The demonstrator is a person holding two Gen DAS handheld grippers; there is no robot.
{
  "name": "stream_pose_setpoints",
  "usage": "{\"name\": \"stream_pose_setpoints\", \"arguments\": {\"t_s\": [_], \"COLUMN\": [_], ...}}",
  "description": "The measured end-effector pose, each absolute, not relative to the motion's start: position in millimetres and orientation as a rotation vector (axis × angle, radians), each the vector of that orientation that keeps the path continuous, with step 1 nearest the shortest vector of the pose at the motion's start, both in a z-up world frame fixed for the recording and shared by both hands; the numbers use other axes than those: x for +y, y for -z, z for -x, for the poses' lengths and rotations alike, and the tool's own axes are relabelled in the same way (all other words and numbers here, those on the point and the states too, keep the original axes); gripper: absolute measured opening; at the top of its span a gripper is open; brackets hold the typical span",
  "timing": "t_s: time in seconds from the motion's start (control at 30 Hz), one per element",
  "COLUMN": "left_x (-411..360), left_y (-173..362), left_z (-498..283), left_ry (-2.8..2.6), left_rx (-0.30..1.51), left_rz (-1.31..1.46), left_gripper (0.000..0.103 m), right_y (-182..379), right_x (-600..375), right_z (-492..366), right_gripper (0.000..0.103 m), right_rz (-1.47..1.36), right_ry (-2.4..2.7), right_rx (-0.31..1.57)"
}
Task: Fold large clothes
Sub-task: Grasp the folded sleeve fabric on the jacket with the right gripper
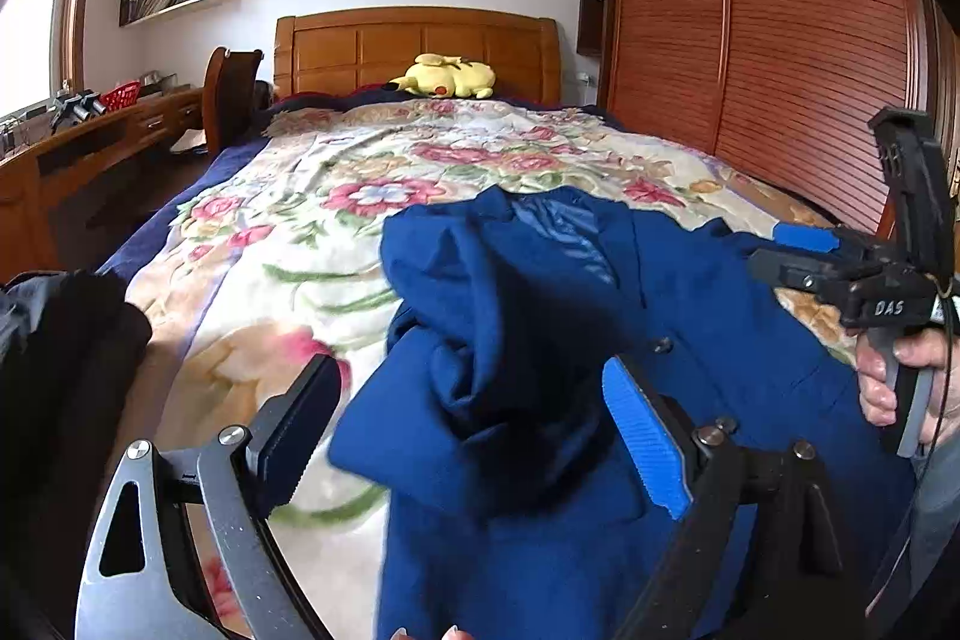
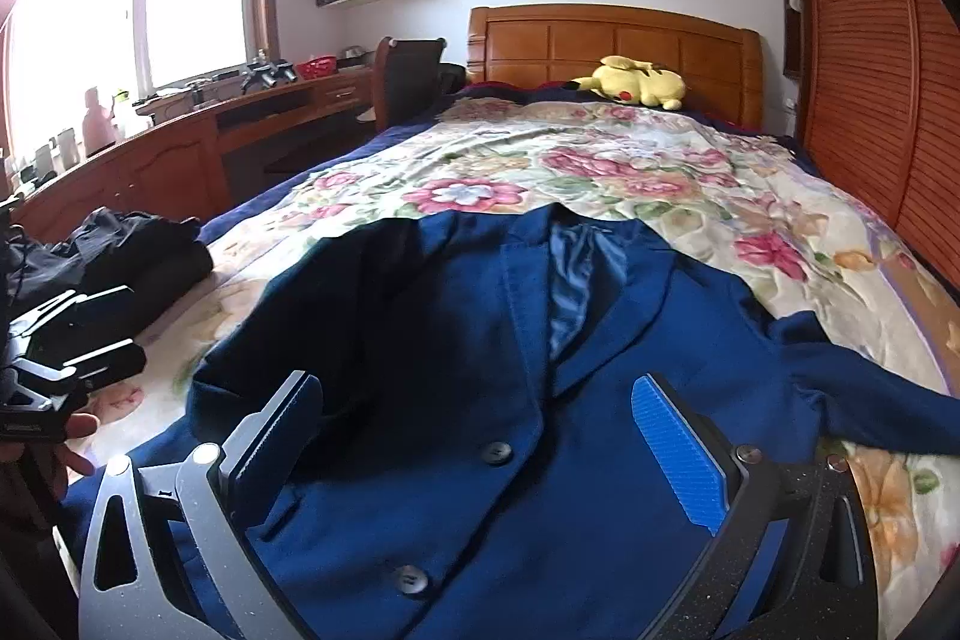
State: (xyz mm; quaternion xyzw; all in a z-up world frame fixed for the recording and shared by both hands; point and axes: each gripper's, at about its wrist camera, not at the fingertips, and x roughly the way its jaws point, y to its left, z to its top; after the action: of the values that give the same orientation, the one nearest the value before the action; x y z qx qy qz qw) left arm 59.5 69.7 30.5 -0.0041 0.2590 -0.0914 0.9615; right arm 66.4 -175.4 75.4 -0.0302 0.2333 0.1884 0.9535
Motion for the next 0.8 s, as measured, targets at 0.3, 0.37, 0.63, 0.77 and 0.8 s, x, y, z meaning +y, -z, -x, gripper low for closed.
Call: {"name": "stream_pose_setpoints", "arguments": {"t_s": [0.3, 0.37, 0.63, 0.77, 0.8], "left_x": [110.8, 119.5, 140.0, 143.2, 145.6], "left_y": [-23.4, -21.4, -17.7, -19.6, -19.4], "left_z": [-44.3, -43.1, -41.4, -37.6, -37.2], "left_ry": [0.144, 0.132, 0.133, 0.139, 0.142], "left_rx": [0.530, 0.537, 0.565, 0.554, 0.555], "left_rz": [-0.021, -0.030, -0.014, -0.024, -0.014], "left_gripper": [0.090, 0.090, 0.090, 0.090, 0.090], "right_y": [-63.7, -58.2, -46.8, -42.9, -40.3], "right_x": [-124.9, -112.6, -66.7, -47.0, -41.8], "right_z": [-63.7, -63.8, -79.7, -85.9, -87.8], "right_gripper": [0.095, 0.092, 0.078, 0.073, 0.073], "right_rz": [0.103, 0.111, 0.183, 0.219, 0.233], "right_ry": [-0.482, -0.489, -0.512, -0.536, -0.545], "right_rx": [0.501, 0.513, 0.601, 0.644, 0.656]}}
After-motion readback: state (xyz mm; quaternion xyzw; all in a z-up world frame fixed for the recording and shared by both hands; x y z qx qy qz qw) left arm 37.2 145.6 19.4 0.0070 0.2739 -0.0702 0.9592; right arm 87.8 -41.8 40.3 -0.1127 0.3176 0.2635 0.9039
